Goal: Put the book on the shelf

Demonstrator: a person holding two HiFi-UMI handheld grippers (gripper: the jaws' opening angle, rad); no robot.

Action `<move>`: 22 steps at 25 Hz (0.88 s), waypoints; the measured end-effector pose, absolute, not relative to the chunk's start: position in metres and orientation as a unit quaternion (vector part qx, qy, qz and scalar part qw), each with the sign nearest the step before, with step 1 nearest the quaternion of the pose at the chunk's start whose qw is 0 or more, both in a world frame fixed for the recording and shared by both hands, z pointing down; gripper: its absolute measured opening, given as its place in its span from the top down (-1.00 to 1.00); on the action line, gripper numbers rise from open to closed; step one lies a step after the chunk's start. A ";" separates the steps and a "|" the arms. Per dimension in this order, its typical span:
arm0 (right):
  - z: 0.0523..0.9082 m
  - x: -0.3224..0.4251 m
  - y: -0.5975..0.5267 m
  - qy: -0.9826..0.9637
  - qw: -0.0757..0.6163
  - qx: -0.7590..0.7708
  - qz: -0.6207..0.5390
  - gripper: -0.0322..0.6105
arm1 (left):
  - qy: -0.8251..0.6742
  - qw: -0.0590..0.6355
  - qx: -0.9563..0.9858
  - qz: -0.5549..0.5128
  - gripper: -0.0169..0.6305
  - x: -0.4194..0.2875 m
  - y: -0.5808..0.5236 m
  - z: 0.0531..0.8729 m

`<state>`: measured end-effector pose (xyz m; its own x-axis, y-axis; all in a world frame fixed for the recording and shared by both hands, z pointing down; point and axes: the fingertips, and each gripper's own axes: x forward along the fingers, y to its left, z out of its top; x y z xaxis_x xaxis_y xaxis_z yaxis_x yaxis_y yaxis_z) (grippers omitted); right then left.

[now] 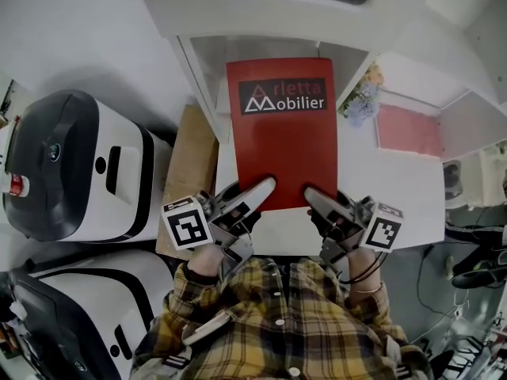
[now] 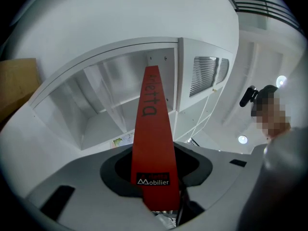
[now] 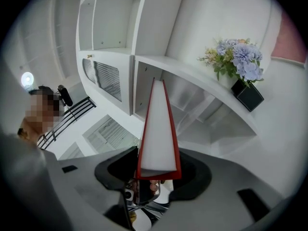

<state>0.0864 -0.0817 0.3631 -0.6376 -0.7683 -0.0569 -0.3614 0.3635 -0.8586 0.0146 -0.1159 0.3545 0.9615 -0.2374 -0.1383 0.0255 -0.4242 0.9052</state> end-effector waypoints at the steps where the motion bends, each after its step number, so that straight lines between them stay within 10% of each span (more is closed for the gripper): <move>1: 0.364 0.088 -0.083 0.790 0.233 -0.359 -0.438 0.24 | -0.062 0.534 0.834 -0.123 0.40 0.016 -0.117 0.355; 22: 0.369 0.096 -0.096 0.773 0.239 -0.379 -0.449 0.24 | -0.063 0.577 0.807 -0.106 0.40 0.024 -0.133 0.368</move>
